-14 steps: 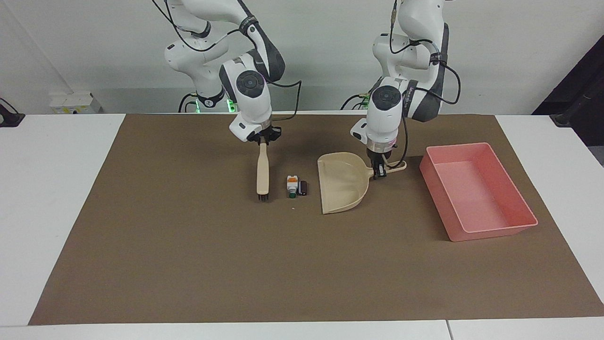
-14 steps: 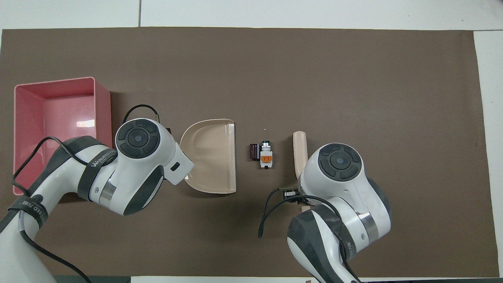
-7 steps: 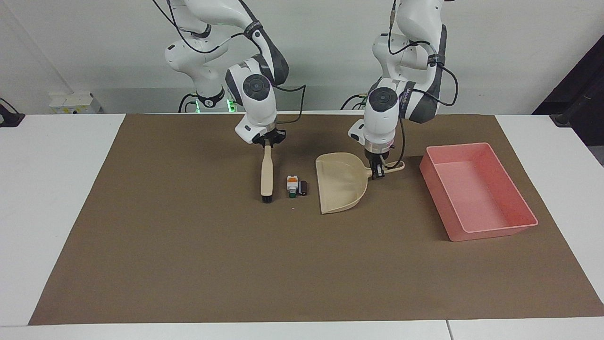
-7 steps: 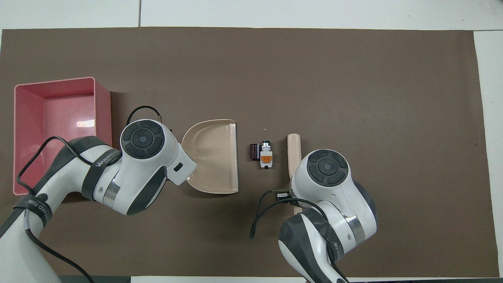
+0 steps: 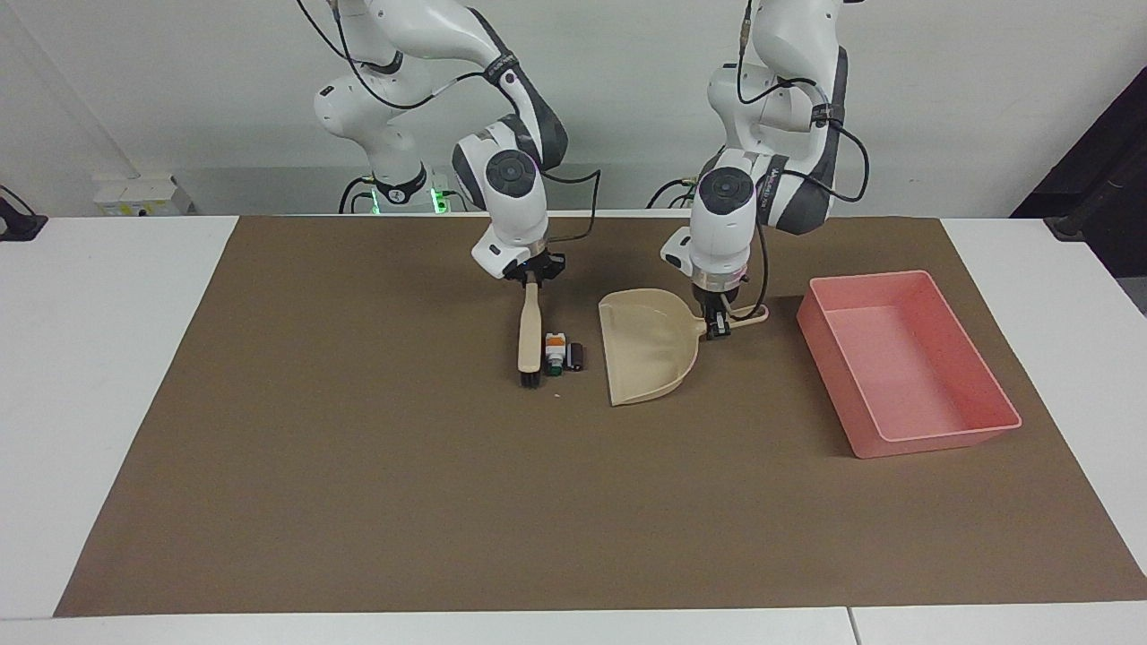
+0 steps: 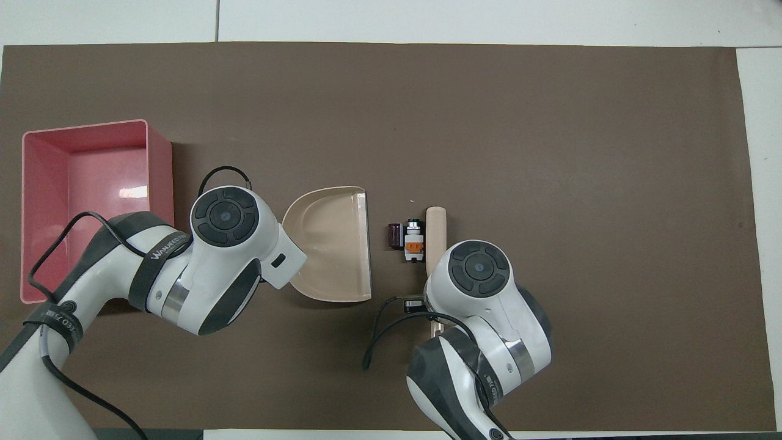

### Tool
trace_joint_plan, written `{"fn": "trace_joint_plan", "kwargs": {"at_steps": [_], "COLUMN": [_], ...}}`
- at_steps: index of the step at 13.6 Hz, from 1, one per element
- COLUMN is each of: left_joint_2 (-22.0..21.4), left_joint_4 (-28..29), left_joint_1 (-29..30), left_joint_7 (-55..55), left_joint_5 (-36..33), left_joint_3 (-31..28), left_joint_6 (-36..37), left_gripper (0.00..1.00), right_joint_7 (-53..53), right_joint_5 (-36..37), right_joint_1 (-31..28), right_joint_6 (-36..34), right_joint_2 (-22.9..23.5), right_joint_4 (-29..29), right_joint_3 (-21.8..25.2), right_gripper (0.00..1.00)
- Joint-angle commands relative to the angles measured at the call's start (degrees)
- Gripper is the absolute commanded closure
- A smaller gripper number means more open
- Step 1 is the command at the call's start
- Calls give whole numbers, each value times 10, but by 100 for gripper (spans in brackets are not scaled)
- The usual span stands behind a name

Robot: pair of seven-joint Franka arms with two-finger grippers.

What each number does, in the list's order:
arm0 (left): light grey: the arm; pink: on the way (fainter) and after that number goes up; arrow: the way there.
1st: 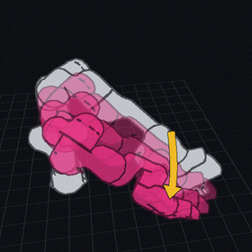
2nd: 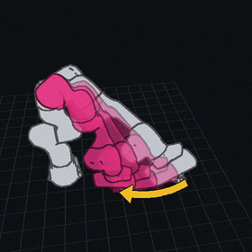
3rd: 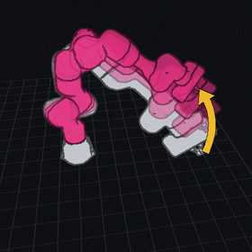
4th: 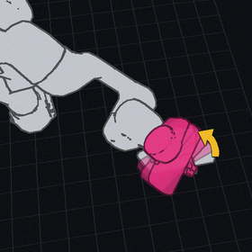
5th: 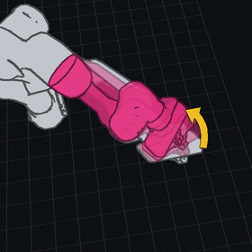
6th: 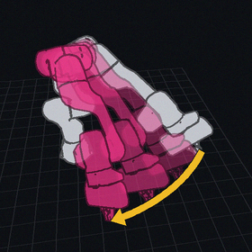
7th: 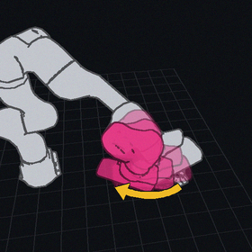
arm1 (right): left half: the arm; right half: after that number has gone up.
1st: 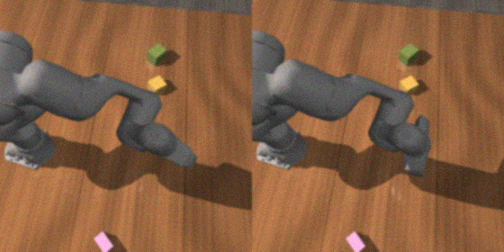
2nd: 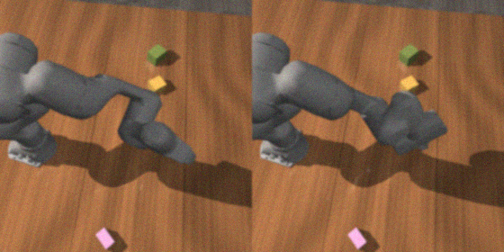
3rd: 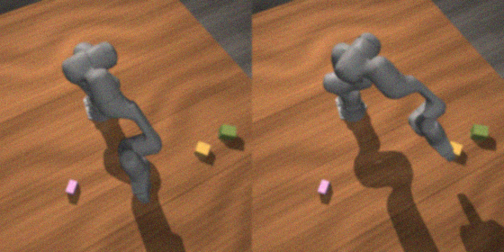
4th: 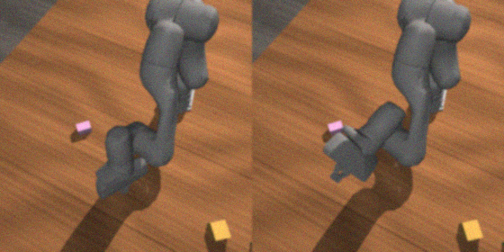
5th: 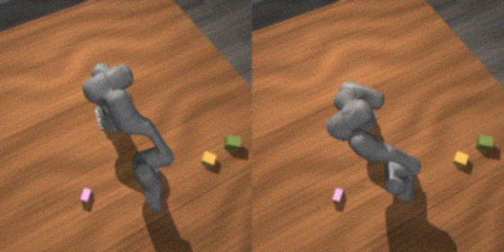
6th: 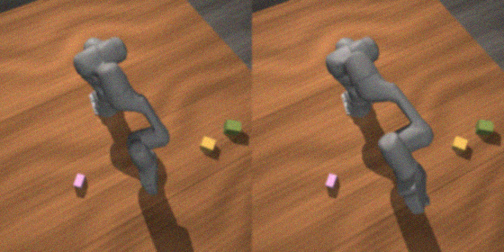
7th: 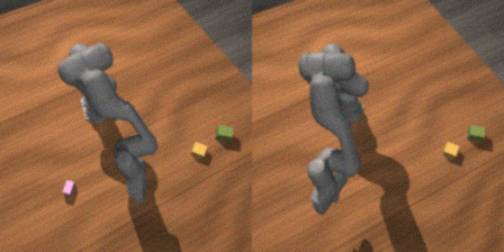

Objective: Clean e-waste and dump in bin
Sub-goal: 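Sweep the electronic part into the dustpan with the right gripper's brush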

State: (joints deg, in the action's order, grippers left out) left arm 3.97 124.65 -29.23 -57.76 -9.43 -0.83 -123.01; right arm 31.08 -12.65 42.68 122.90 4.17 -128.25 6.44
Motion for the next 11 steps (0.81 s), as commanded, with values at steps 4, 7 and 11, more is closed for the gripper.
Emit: {"fn": "trace_joint_plan", "kwargs": {"at_steps": [4, 7, 11], "left_joint_2": [3, 3, 2], "left_joint_4": [-5, -5, -1], "left_joint_1": [-14, -14, -14], "left_joint_7": [16, 29, 32], "left_joint_5": [-19, -19, -19], "left_joint_3": [-7, -7, -7], "left_joint_6": [20, 20, 18], "left_gripper": [100, 100, 100], "right_joint_7": [18, 19, 27], "right_joint_5": [-40, -41, -53], "right_joint_1": [3, 4, 10], "right_joint_6": [-10, -37, -30], "right_joint_2": [43, 47, 57], "right_joint_4": [54, 72, 77], "right_joint_3": [-5, -5, -17], "right_gripper": [100, 100, 100]}}
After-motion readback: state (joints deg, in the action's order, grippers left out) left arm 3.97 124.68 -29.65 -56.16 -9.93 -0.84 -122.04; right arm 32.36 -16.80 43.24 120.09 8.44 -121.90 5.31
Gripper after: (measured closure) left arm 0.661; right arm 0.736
